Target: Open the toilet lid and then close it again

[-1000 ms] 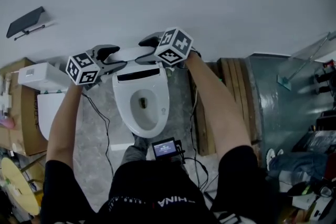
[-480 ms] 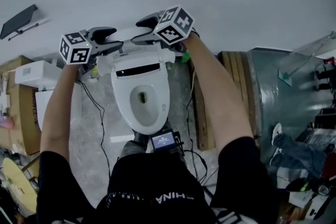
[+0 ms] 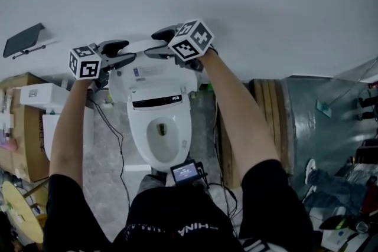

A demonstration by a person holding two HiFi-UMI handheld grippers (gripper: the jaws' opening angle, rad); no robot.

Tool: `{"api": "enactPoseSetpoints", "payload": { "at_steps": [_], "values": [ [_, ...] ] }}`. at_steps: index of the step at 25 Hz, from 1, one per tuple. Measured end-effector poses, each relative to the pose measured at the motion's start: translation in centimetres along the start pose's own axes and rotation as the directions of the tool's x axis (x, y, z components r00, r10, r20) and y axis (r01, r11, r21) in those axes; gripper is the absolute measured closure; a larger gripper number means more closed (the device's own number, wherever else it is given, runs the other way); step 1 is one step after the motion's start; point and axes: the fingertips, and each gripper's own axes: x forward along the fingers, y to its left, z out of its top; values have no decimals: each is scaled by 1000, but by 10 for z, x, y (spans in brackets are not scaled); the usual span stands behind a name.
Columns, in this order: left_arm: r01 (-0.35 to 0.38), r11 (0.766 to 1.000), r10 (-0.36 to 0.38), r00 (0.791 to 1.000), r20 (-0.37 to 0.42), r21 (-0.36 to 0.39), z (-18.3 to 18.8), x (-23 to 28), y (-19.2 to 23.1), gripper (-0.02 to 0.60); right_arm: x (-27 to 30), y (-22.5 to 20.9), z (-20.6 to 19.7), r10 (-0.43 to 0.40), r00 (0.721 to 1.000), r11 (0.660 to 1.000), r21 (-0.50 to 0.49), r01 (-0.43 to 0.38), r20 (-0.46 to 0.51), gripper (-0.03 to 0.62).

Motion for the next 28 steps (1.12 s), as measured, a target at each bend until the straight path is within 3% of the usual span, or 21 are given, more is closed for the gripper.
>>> {"api": "enactPoseSetpoints", "payload": {
  "at_steps": [5, 12, 16, 19, 22, 25, 28],
  "values": [
    [-29, 999, 29, 999, 23, -20, 9, 6, 25, 304, 2, -26, 8, -77, 996, 997, -13, 78, 52, 322],
    [-140, 990, 140, 987, 77, -5, 16, 9, 46, 304, 4, -50, 10, -197, 978, 980, -2, 198, 62, 326],
    [-275, 961, 277, 958, 74, -30, 14, 4, 54, 305, -12, -49, 11, -245, 969, 970, 21, 244, 43, 356],
    [-349, 937, 349, 935, 67, -13, 12, 0, 52, 305, -30, -37, 21, -258, 962, 965, 74, 251, 93, 430],
    [-360, 933, 360, 928, 95, -23, 14, -9, 42, 307, -42, -22, 29, -280, 945, 957, 133, 259, 167, 528],
    [-326, 939, 340, 926, 164, -106, 20, -23, 30, 307, -50, -5, 29, -324, 921, 939, 193, 285, 217, 547],
    [-312, 942, 331, 925, 188, -123, 19, -35, 16, 309, -60, 13, 22, -405, 885, 910, 196, 365, 232, 559]
  ]
}}
